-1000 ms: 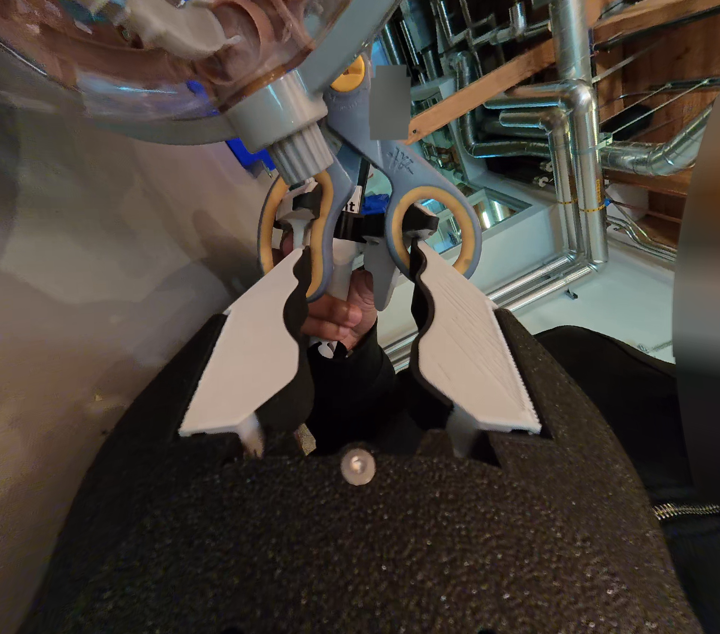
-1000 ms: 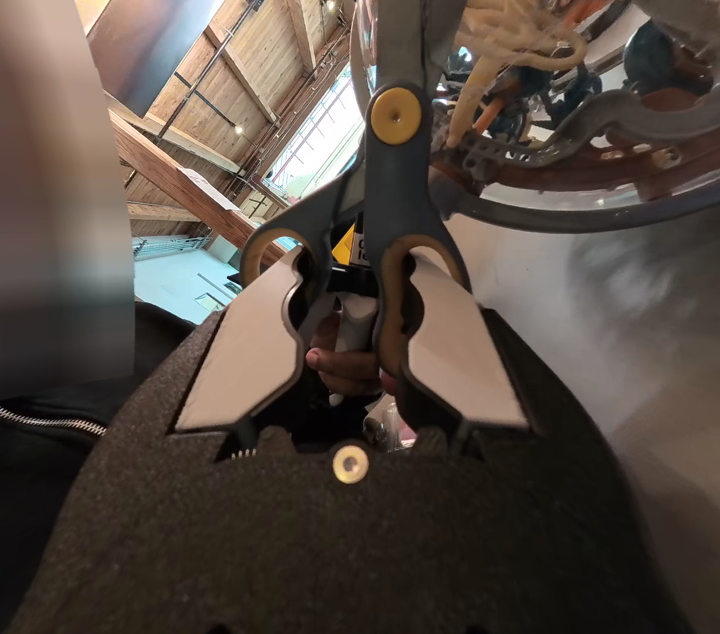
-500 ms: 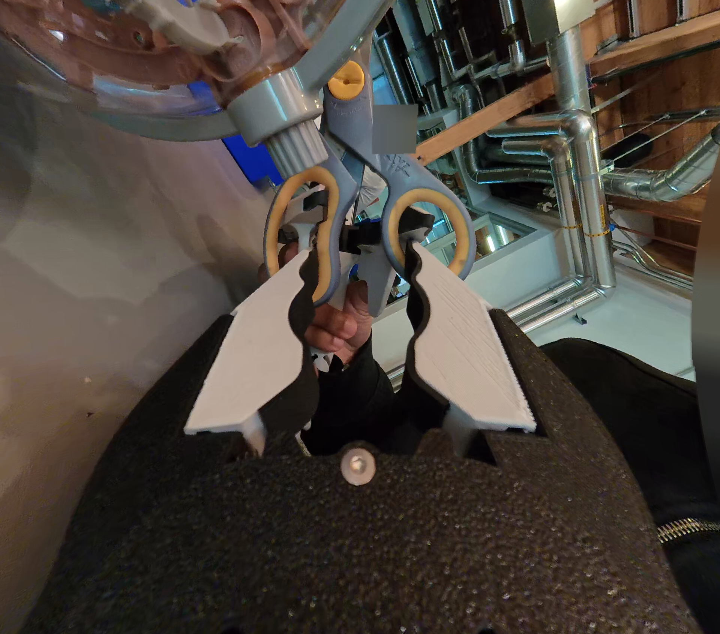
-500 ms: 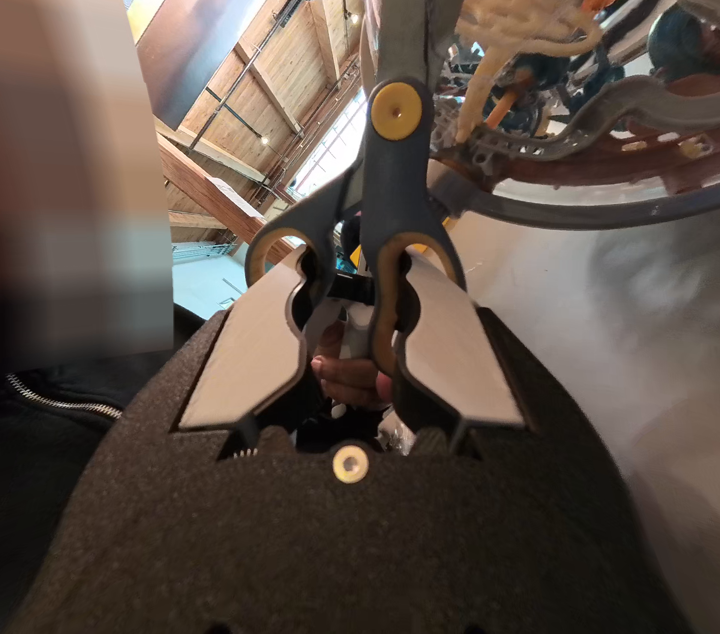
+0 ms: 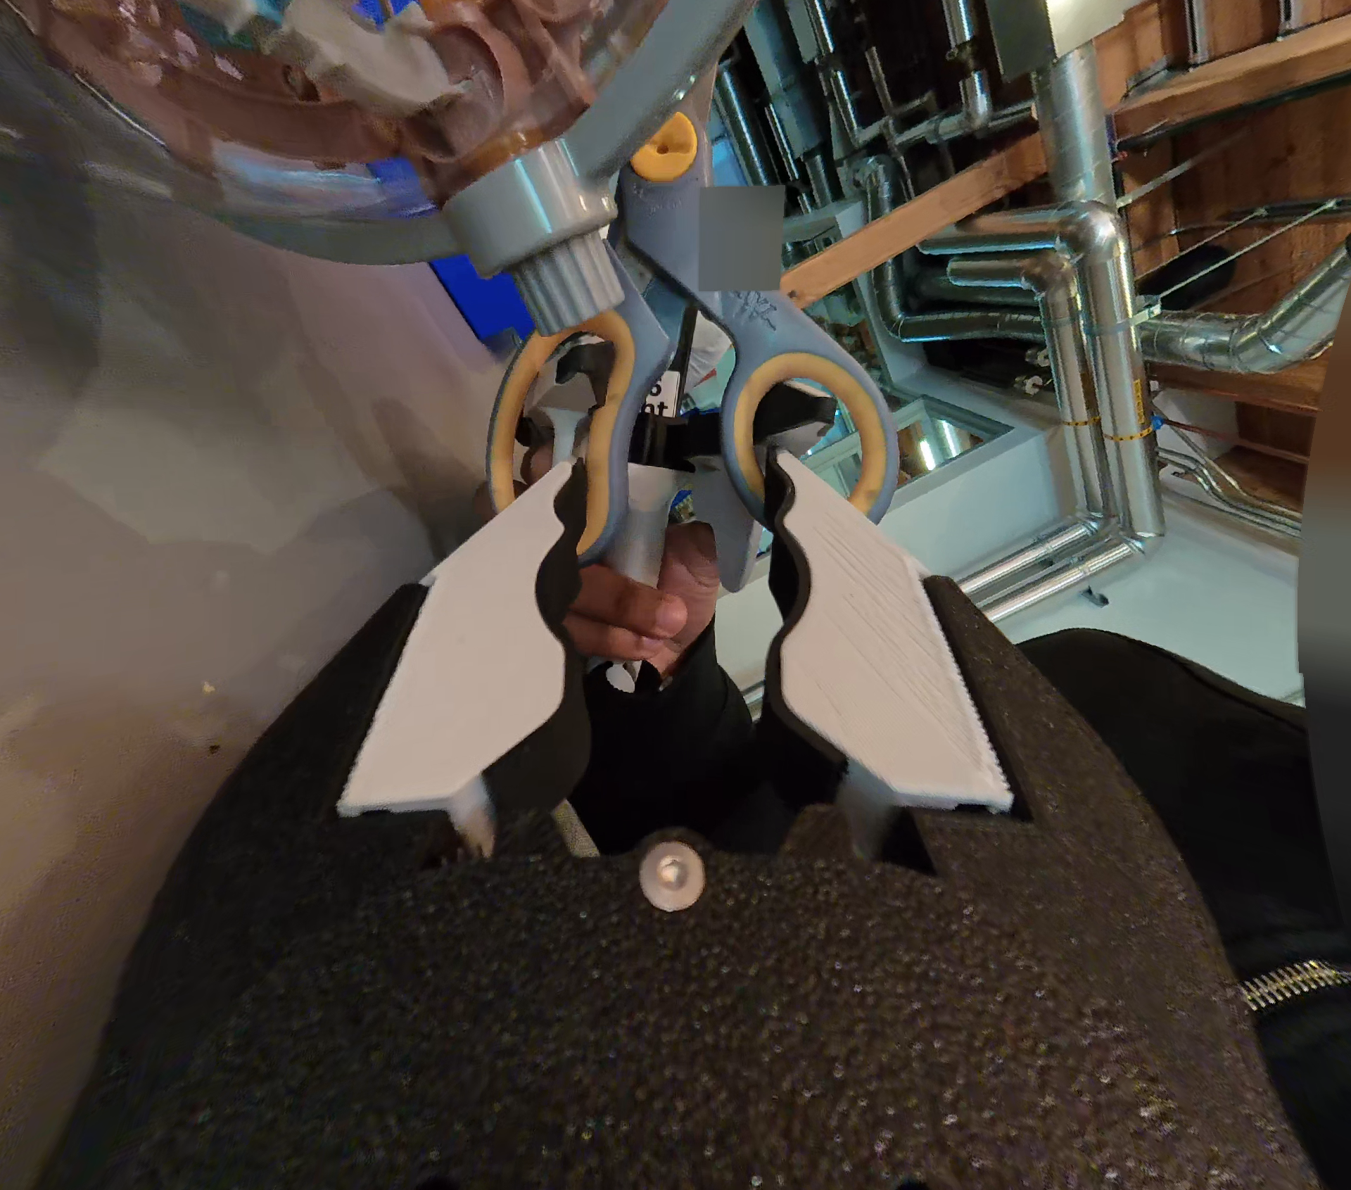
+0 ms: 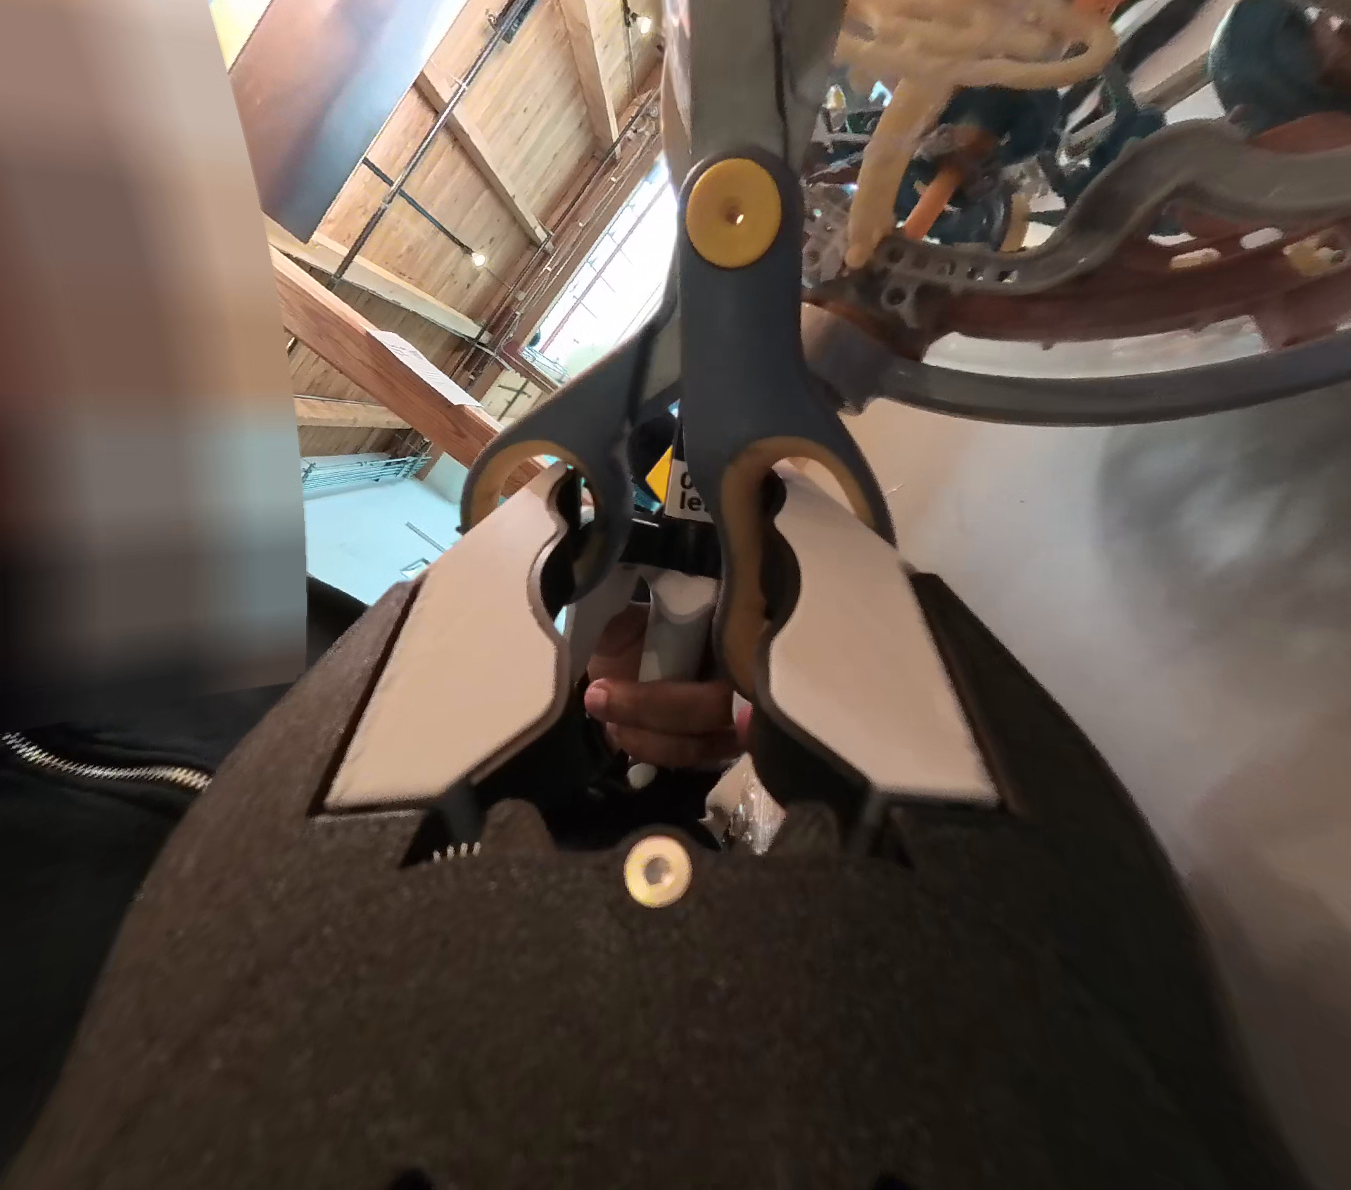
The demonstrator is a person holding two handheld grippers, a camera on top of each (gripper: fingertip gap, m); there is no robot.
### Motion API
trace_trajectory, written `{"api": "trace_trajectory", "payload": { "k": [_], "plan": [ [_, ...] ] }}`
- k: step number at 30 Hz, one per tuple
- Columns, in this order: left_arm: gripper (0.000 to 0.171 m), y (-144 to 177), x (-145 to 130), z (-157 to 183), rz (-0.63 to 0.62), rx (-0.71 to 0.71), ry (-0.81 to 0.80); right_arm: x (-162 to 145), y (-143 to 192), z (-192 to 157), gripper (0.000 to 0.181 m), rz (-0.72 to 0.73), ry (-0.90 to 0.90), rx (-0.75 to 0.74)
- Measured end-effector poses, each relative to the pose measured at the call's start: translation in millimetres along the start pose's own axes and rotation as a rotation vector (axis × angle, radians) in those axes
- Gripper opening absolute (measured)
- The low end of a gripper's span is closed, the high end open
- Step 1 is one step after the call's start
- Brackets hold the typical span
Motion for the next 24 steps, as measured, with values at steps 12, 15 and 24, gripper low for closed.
{"api": "trace_trajectory", "payload": {
  "k": [12,15,24],
  "plan": [
    [0.053,-3,-5,6,-0.029,0.047,-0.114,-2,7,2,0.053,-0.016,-0.053,0.054],
    [0.053,-2,-6,5,-0.027,0.031,-0.098,0,10,3,0.053,-0.014,-0.053,0.043],
    [0.053,7,-14,30,-0.085,0.108,-0.410,4,13,10,0.053,0.012,-0.022,-0.065]
  ]
}}
Point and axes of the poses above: each gripper's, where its closed fingertips meet, y back along the fingers, x out of its top, z = x × y across the jaws, the point moved 8 cm from there along y, back along the fingers, and after that the axes turned 12 degrees about -x, right-handed, at the moved point
